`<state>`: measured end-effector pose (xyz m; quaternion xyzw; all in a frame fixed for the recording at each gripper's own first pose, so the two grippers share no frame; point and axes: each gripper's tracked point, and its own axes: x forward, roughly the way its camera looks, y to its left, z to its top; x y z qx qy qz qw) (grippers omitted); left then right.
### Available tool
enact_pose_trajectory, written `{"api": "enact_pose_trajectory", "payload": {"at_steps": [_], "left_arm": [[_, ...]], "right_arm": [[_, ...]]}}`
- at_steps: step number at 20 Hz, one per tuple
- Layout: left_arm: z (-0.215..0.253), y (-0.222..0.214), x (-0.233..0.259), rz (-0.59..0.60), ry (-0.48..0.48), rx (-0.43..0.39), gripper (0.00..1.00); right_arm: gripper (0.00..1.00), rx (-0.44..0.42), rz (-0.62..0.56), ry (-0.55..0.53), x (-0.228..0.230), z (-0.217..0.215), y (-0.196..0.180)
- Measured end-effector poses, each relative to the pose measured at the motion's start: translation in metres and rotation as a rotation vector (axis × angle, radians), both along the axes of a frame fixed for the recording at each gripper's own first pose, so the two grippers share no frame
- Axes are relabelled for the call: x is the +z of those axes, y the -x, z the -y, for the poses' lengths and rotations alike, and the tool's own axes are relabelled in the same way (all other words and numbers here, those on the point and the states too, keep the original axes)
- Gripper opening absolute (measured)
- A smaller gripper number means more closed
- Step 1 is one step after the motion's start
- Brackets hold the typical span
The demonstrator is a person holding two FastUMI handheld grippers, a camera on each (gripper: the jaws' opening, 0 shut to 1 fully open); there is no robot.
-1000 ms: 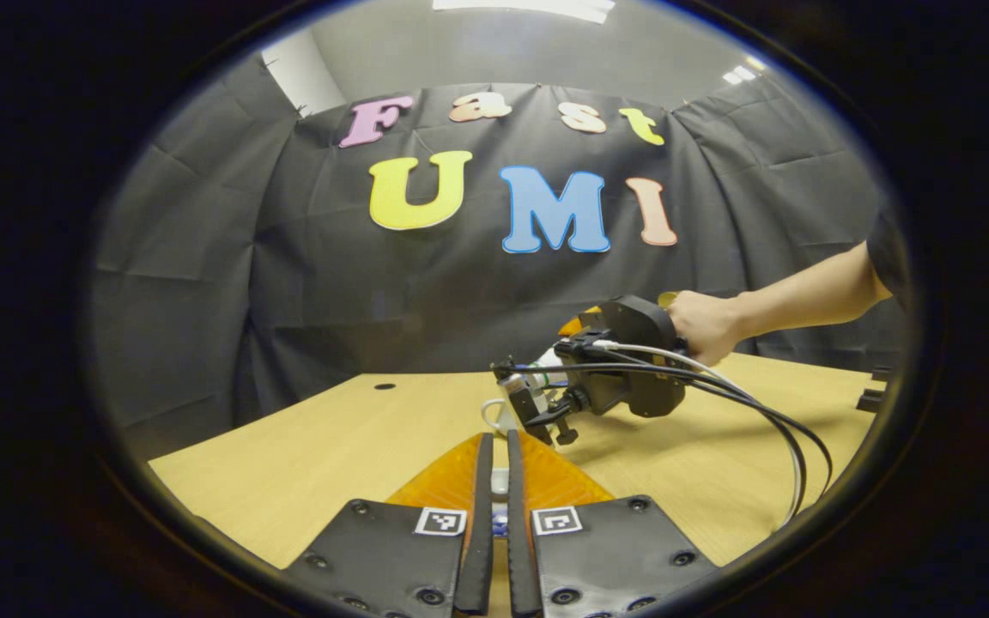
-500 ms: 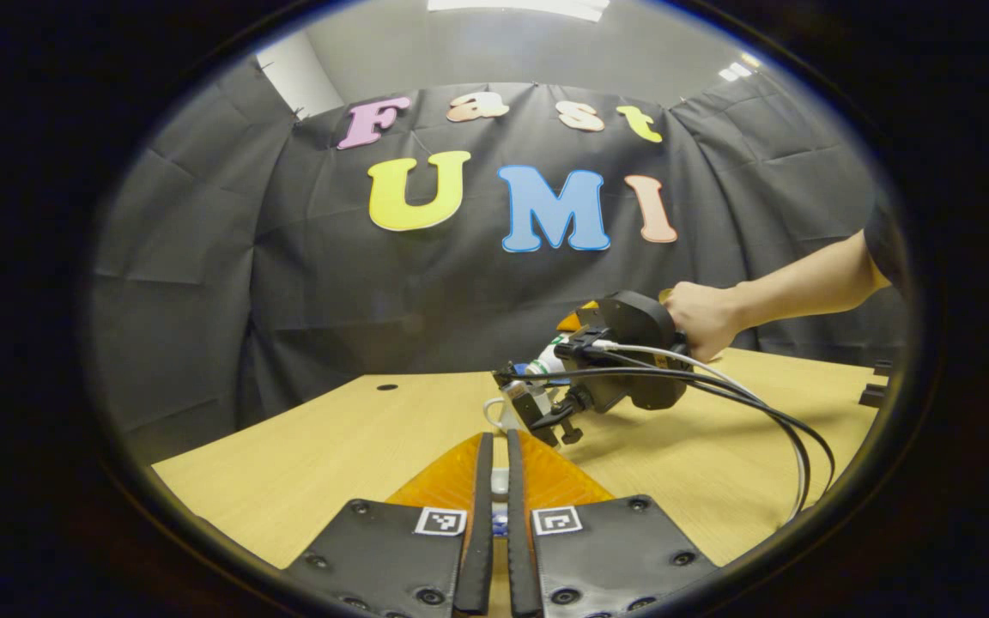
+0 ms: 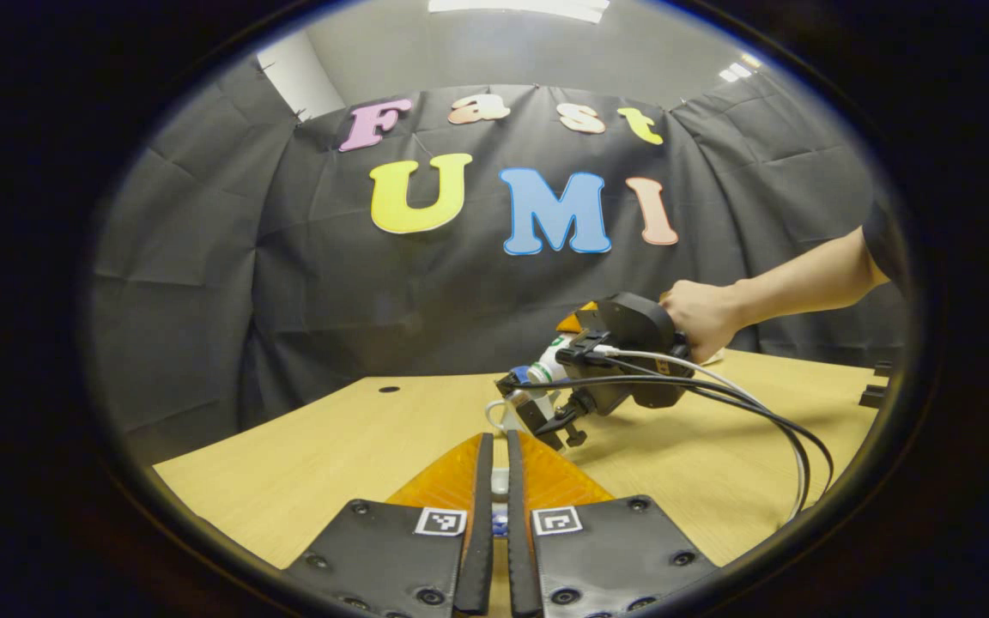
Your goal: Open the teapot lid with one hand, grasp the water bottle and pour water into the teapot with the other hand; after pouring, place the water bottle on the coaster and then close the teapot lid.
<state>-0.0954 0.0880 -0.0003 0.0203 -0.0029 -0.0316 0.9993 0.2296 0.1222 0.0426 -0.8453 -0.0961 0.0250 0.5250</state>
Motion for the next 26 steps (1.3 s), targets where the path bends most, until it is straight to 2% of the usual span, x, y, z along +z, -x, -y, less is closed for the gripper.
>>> {"api": "enact_pose_trajectory", "payload": {"at_steps": [10, 18, 20, 26], "left_arm": [[0.0, 0.0, -0.001, -0.002, -0.007, 0.001, 0.18], [0.0, 0.0, -0.003, -0.005, -0.014, -0.007, 0.18], [0.001, 0.0, -0.002, -0.004, -0.012, -0.011, 0.18], [0.005, -0.017, 0.009, 0.003, 0.031, -0.047, 0.18]], "right_arm": [[0.72, 0.015, -0.003, -0.009, -0.002, -0.005, 0.005], [0.71, 0.013, -0.05, -0.106, -0.01, -0.001, 0.003], [0.71, 0.017, -0.068, -0.163, -0.014, -0.001, 0.004], [0.72, -0.011, -0.141, -0.441, -0.013, 0.012, 0.006]]}}
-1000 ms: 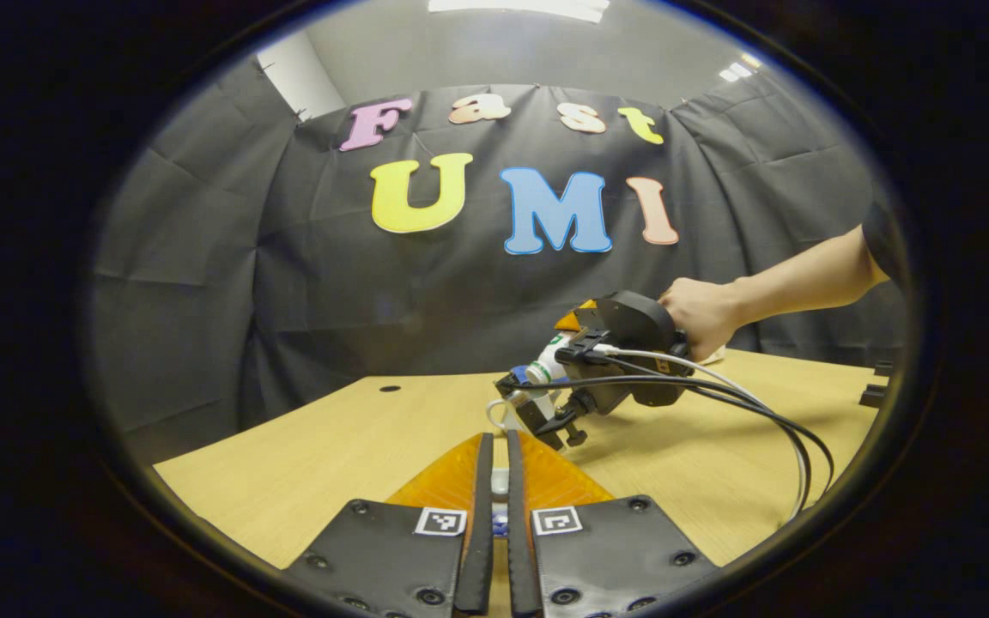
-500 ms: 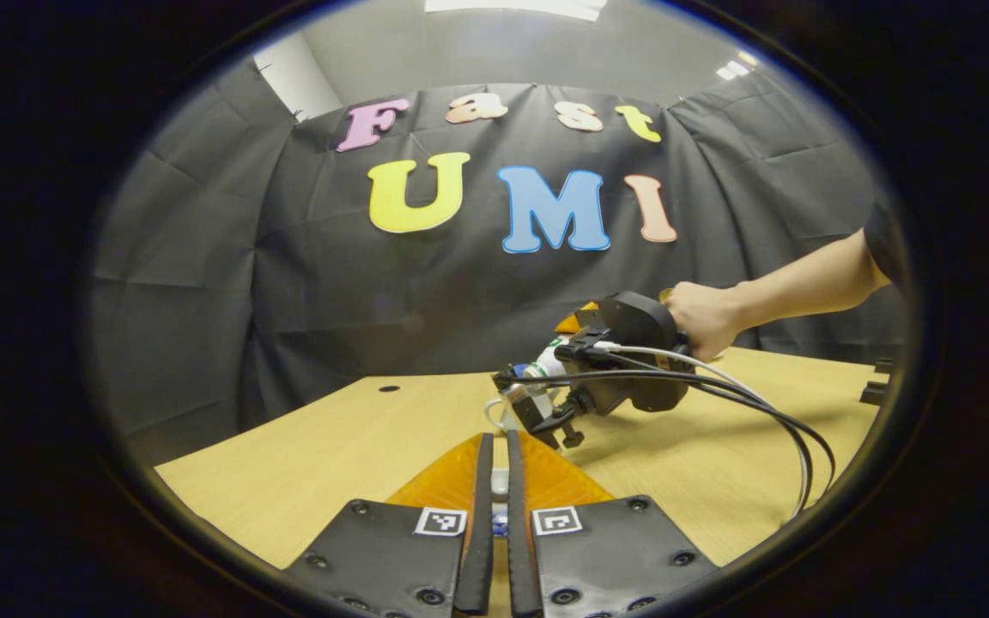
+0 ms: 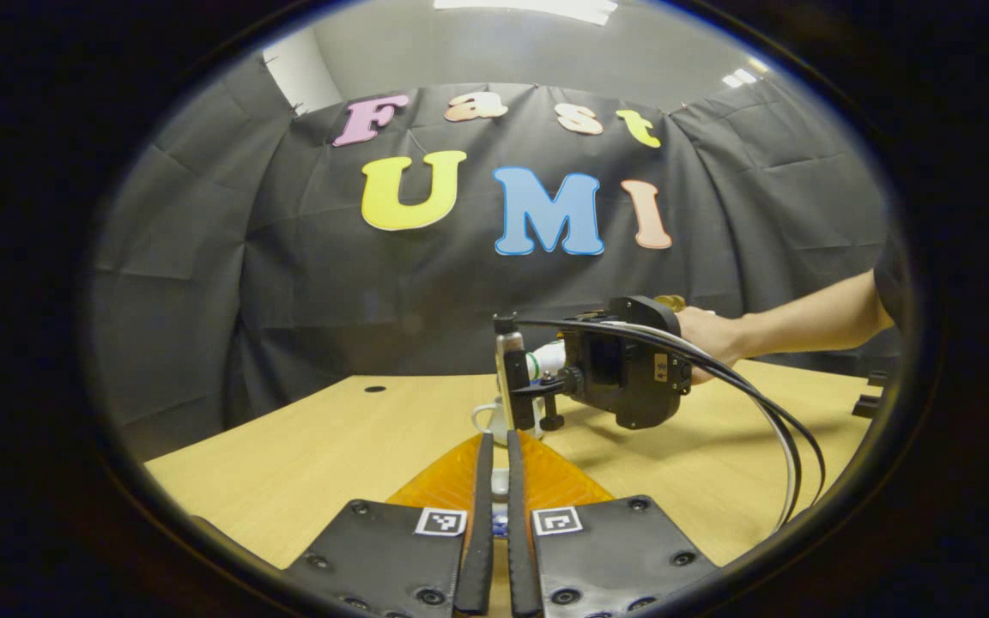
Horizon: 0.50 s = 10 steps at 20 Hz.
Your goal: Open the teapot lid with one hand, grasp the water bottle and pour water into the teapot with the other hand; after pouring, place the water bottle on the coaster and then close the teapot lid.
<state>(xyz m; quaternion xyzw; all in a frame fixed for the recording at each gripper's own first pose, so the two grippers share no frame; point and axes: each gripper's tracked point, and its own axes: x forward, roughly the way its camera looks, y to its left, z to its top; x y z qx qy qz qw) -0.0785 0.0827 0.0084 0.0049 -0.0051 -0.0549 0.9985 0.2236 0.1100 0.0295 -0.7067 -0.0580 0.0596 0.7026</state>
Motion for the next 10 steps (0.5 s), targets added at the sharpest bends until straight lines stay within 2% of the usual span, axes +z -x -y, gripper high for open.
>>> {"api": "enact_pose_trajectory", "payload": {"at_steps": [9, 10], "left_arm": [[0.005, -0.061, 0.039, 0.056, 0.023, -0.021, 0.18], [0.006, -0.072, 0.044, 0.064, 0.022, -0.025, 0.14]], "right_arm": [[0.72, -0.024, -0.076, -0.406, 0.003, 0.033, 0.019], [0.72, -0.026, -0.073, -0.454, 0.007, 0.039, 0.023]]}}
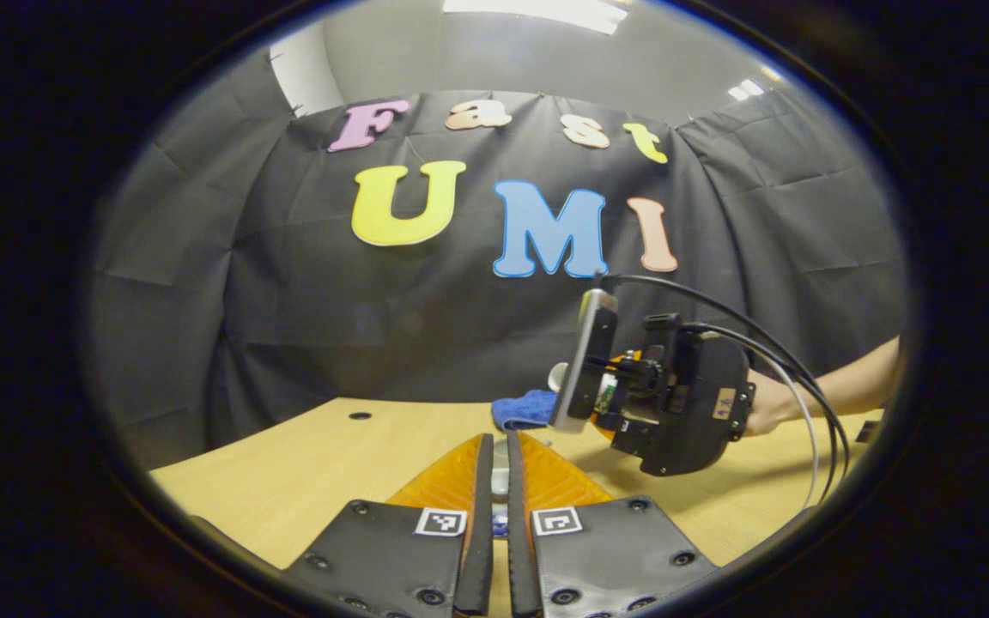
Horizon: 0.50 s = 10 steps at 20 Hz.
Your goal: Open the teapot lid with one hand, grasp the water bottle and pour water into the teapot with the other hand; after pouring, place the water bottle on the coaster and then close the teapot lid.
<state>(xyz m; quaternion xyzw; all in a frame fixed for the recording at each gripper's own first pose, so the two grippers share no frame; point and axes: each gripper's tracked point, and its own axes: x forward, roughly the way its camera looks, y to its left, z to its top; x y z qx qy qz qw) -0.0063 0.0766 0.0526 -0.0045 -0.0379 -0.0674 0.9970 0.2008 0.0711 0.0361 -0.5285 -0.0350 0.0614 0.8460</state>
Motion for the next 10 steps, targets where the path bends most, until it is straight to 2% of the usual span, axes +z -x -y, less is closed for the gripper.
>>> {"api": "enact_pose_trajectory", "payload": {"at_steps": [1, 7, 8, 10], "left_arm": [[0.002, -0.008, 0.004, 0.008, -0.001, -0.005, 0.18], [0.012, -0.064, 0.017, 0.022, 0.011, -0.022, 0.18], [0.014, -0.073, 0.018, 0.02, 0.021, -0.03, 0.14], [0.019, -0.092, 0.02, 0.023, 0.057, -0.046, 0.14]], "right_arm": [[0.72, -0.006, -0.004, -0.048, 0.002, 0.006, 0.004], [0.72, -0.053, -0.052, -0.289, 0.003, 0.042, 0.022], [0.72, -0.061, -0.072, -0.333, 0.0, 0.048, 0.026], [0.72, -0.063, -0.109, -0.429, -0.004, 0.055, 0.037]]}}
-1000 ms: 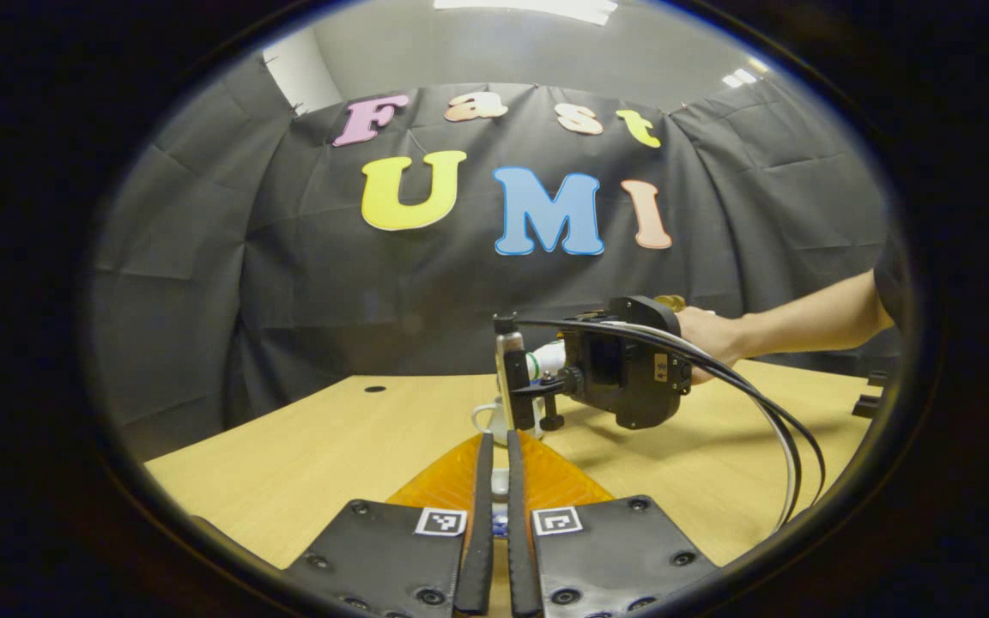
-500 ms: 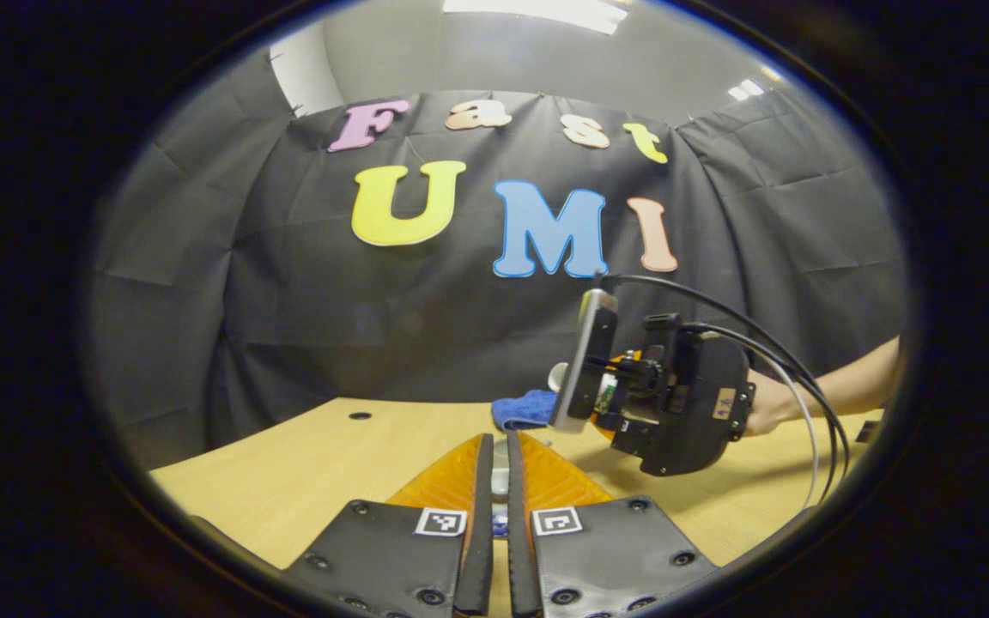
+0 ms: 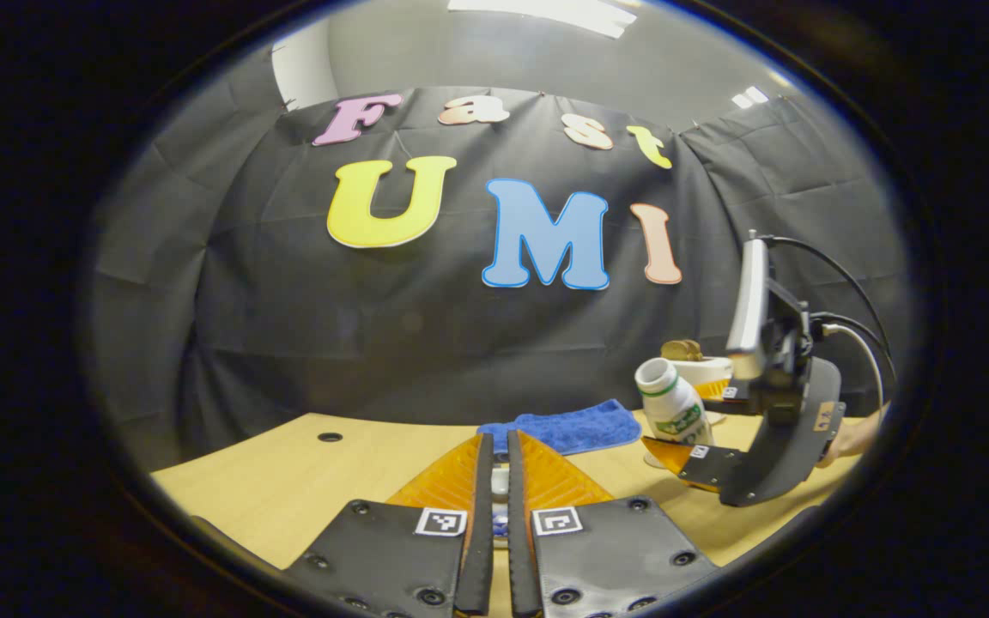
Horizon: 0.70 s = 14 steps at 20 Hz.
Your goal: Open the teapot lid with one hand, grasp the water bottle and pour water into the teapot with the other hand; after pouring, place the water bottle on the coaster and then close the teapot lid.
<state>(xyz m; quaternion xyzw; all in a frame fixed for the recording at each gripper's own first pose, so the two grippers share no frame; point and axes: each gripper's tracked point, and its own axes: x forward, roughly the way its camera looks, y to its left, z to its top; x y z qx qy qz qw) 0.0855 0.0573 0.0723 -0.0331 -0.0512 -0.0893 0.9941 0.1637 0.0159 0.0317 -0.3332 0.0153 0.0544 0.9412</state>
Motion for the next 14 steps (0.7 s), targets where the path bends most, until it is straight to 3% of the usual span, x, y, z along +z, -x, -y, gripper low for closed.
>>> {"api": "enact_pose_trajectory", "payload": {"at_steps": [1, 5, 6, 7, 8, 9, 10, 14], "left_arm": [[0.003, -0.01, 0.0, -0.005, 0.016, -0.007, 0.18], [0.01, -0.053, -0.013, -0.038, 0.001, -0.003, 0.18], [0.013, -0.06, -0.018, -0.043, -0.012, -0.003, 0.14], [0.015, -0.066, -0.023, -0.048, -0.023, -0.002, 0.18], [0.016, -0.072, -0.029, -0.058, -0.031, 0.001, 0.18], [0.017, -0.076, -0.035, -0.069, -0.036, 0.003, 0.1], [0.017, -0.08, -0.041, -0.08, -0.042, 0.007, 0.18], [0.017, -0.091, -0.064, -0.126, -0.059, 0.017, 0.14]], "right_arm": [[0.72, -0.004, -0.005, -0.047, 0.001, 0.004, 0.007], [0.71, -0.027, 0.0, -0.177, 0.012, 0.023, 0.027], [0.72, -0.033, -0.004, -0.211, 0.014, 0.029, 0.031], [0.71, -0.042, -0.007, -0.244, 0.016, 0.036, 0.034], [0.71, -0.053, -0.007, -0.277, 0.018, 0.043, 0.036], [0.71, -0.065, -0.01, -0.312, 0.019, 0.051, 0.04], [0.71, -0.074, -0.011, -0.344, 0.019, 0.057, 0.042], [0.71, -0.113, -0.004, -0.423, 0.022, 0.08, 0.049]]}}
